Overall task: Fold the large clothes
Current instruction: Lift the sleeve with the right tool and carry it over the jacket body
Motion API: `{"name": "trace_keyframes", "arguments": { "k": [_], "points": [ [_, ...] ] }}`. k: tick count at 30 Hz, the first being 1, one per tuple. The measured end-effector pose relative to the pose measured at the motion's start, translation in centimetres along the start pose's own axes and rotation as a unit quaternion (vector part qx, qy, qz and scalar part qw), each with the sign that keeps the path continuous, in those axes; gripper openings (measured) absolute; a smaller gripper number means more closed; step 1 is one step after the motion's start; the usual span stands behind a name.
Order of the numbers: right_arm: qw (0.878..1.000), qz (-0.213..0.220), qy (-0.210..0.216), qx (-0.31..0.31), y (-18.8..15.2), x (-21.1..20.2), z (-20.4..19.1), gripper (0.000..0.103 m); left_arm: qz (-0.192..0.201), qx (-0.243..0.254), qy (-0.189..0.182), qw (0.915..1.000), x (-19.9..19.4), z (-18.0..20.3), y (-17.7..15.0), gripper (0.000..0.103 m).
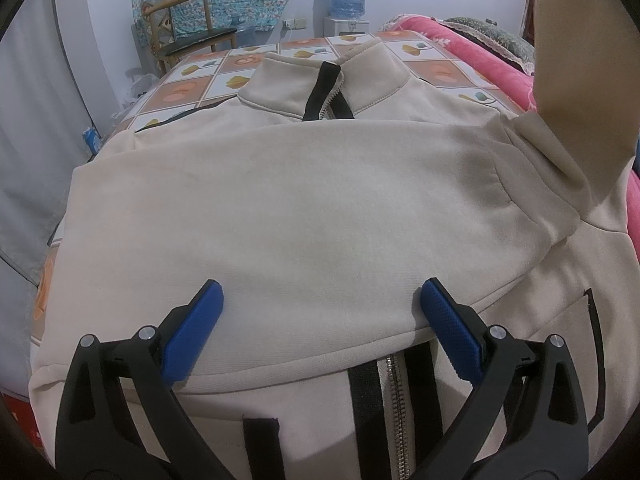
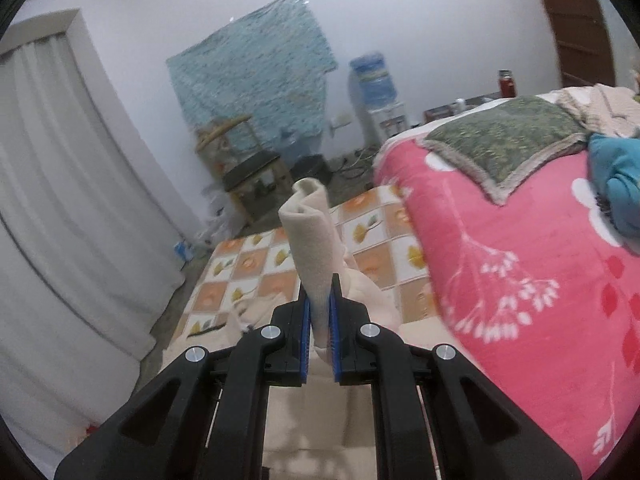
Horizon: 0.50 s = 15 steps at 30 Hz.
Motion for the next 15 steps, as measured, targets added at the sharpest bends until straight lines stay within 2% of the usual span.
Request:
{"name": "trace_keyframes", "arguments": {
  "k": [5, 11, 15],
  "points": [
    [0.999, -0.028, 0.021, -0.016, -2.3, 1.9, -2.5, 0.009, 0.000, 0.000, 0.000, 1.0000, 0.0, 0.0, 0.0, 0.096],
    [0.996, -0.076, 0.037, -0.026, -8.0, 5.0, -5.2, 0.009, 0.000, 0.000, 0.000, 1.0000, 0.0, 0.0, 0.0, 0.096],
    [0.994, -0.096, 0.032, -0.026, -11.6, 7.0, -5.4, 0.009, 0.000, 0.000, 0.000, 1.0000, 0.0, 0.0, 0.0, 0.096]
  ]
}}
Point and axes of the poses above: each gripper's, at about its wrist camera, not at the fingertips, and x roughly the way its jaws point, z to its right, y to its top, the point moved 8 cm from there along x, roughly the way its jaws point, and after that the axes turned 4 degrees about -z, right-handed, at the moved point
